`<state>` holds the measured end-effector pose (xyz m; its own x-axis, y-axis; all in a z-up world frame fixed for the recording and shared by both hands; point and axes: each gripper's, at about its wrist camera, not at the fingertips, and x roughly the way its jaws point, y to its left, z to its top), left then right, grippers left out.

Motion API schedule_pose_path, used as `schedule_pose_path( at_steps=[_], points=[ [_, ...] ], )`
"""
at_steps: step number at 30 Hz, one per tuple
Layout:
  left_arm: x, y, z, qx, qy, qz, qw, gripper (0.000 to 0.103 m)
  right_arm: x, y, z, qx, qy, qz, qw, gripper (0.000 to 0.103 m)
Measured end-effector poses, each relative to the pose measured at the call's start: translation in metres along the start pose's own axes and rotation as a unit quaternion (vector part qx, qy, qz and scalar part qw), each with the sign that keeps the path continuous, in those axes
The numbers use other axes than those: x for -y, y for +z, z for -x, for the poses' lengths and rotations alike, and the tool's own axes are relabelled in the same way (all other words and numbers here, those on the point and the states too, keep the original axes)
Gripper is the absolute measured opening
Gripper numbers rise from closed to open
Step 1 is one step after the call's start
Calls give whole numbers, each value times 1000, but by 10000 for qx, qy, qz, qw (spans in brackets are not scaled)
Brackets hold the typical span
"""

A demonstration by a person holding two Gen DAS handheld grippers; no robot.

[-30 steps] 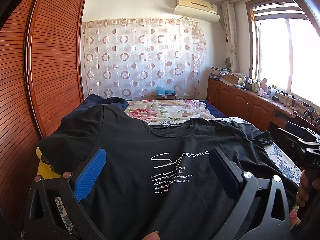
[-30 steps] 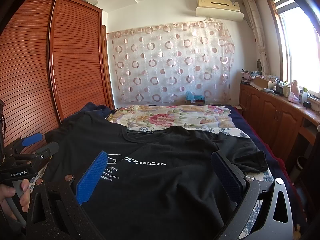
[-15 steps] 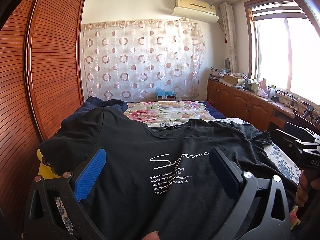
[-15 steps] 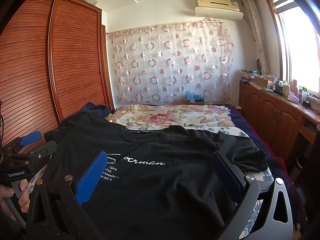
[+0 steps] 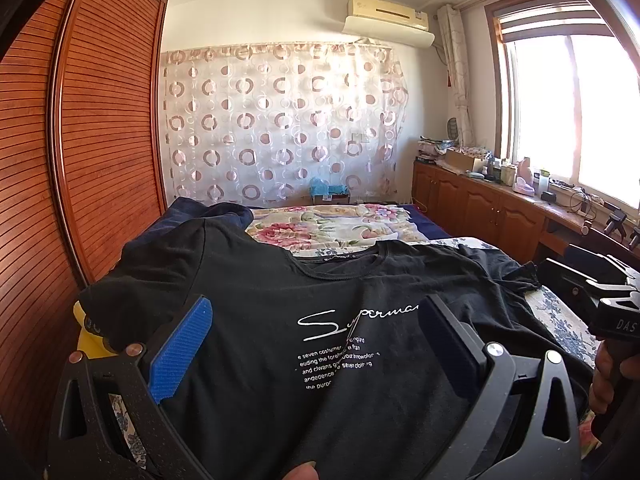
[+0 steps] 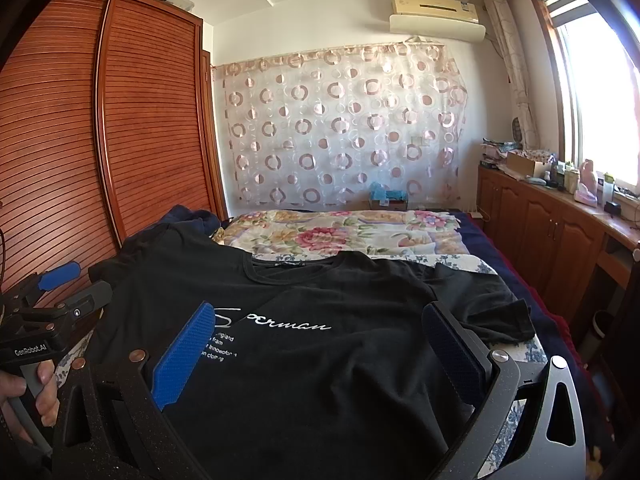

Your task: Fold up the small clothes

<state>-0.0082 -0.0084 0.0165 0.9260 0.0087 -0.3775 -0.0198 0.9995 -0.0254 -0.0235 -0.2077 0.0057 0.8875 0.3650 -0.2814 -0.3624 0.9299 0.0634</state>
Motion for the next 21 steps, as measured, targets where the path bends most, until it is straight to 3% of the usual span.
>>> schedule_pose_path(
  at_steps=[21],
  points=[
    [4,3,5,36,-2,-25,10000,103,0,0,0,9,5,-9,10000,103]
  ],
)
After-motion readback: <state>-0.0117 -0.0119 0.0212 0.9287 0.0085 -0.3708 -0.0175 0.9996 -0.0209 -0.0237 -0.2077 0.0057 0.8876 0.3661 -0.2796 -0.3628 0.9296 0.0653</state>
